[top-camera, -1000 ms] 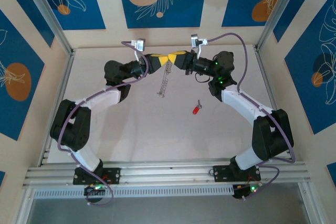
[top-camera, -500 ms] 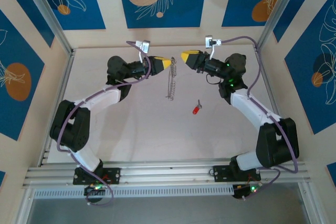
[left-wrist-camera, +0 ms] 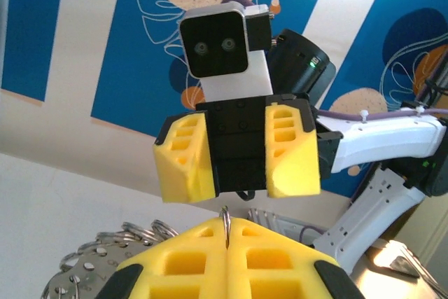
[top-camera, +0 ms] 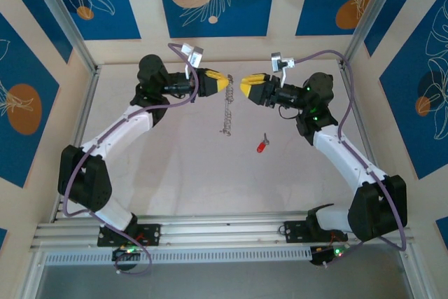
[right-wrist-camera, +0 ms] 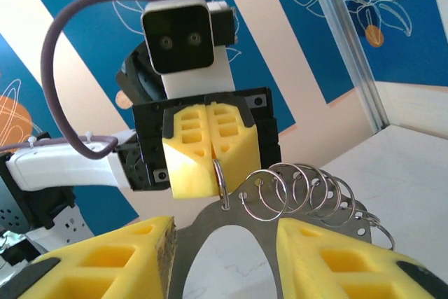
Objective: Put the keys on the keyring
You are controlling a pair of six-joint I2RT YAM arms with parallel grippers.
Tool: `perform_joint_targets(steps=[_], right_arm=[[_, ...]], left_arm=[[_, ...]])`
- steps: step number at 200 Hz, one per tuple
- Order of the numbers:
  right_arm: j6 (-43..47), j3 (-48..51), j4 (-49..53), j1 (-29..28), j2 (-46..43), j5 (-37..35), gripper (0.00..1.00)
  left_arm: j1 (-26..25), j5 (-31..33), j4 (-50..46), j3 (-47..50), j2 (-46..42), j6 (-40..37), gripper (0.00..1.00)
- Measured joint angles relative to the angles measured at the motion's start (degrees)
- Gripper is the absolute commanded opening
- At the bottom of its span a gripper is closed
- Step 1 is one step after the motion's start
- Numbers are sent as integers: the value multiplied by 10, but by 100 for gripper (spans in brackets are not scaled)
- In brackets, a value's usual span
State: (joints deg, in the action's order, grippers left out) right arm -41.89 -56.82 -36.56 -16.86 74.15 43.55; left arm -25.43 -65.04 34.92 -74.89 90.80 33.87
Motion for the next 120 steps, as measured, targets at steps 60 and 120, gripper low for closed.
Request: perform_joint_targets(steps=[60, 120], right_arm=[[6, -2, 2, -20, 15, 4, 40], [6, -24, -3, -30, 40, 1, 34]], left_arm=[[0, -25, -29, -7, 0, -13, 0], [0, -30, -28, -7, 0, -10, 0]])
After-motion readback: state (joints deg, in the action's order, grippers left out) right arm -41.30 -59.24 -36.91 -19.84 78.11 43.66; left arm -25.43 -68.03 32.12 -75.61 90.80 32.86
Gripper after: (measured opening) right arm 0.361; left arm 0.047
